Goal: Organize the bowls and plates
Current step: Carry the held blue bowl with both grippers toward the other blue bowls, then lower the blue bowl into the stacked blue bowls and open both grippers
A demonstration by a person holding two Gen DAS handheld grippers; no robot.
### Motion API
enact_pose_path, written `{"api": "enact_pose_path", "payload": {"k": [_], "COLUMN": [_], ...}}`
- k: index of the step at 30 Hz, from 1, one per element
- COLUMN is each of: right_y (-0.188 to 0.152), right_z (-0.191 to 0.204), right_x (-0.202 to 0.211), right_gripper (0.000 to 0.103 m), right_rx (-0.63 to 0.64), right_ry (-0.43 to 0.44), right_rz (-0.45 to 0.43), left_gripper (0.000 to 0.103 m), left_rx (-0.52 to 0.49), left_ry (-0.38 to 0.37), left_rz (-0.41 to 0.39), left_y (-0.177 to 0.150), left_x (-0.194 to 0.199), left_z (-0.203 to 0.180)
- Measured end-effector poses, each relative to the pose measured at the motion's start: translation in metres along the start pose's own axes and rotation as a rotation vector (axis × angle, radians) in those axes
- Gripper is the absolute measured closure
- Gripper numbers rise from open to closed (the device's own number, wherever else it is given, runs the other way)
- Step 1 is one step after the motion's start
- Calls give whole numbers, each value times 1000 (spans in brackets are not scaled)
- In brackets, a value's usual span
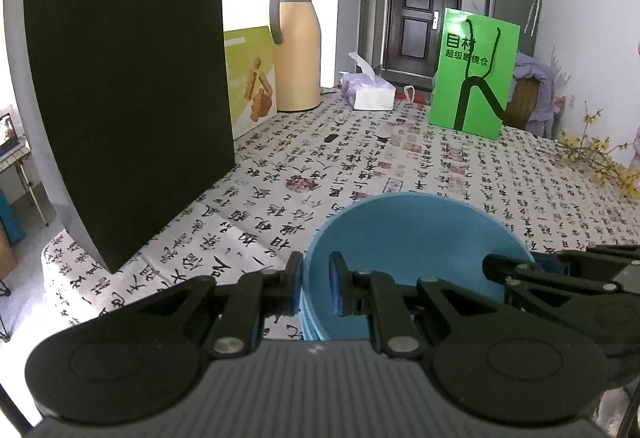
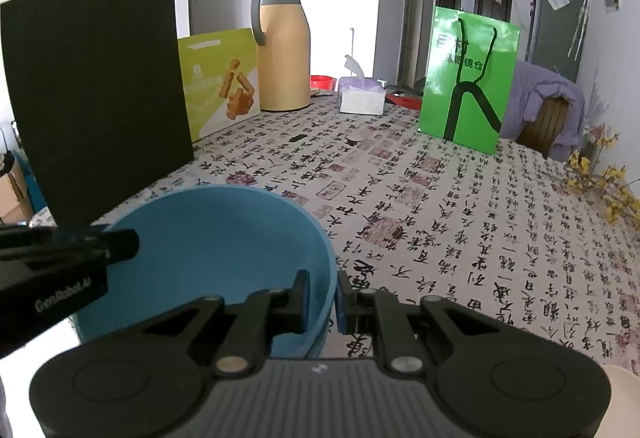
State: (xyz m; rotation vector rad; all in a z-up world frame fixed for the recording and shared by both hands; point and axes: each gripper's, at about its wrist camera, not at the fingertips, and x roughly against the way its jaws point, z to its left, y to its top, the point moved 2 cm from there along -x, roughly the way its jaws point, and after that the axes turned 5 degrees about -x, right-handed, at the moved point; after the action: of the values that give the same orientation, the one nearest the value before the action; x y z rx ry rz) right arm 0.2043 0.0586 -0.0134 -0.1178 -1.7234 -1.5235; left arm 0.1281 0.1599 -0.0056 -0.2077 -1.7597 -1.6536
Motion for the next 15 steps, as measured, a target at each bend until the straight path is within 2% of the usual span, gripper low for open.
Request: {"api": "enact_pose_path", "payload": {"k": [8, 13, 15], "right_y": [-4, -5, -5], "right_z": [6, 3, -1], "right_x": [-1, -2, -1], "right_gripper": [90, 87, 80], "right_rx": [45, 34, 11], "right_ry": [-34, -9, 14], "right_rz": [-22, -18, -15], "left_gripper": [88, 87, 86], "left_rx": [-17, -20, -5], "left_ry": [11, 16, 9], "left_rz": [-18, -32, -35], "left_y": [-2, -4, -4], "left_x": [0, 1, 2], "left_z": [-2, -2, 1]}}
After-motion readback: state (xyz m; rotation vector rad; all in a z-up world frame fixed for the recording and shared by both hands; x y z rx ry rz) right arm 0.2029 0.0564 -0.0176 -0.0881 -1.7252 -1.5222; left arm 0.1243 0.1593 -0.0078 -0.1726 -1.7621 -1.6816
